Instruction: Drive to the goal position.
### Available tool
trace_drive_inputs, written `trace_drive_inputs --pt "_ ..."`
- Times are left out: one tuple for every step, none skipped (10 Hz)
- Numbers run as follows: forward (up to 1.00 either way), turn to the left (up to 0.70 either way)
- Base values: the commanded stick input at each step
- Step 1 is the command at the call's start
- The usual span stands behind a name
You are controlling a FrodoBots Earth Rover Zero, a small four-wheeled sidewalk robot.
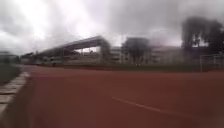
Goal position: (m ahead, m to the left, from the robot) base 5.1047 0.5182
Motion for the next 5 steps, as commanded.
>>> trace_drive_inputs --pt "0.70 0.35" --pt "0.70 0.35" --pt "0.70 0.00" --pt "0.70 0.00" --pt "0.70 0.00"
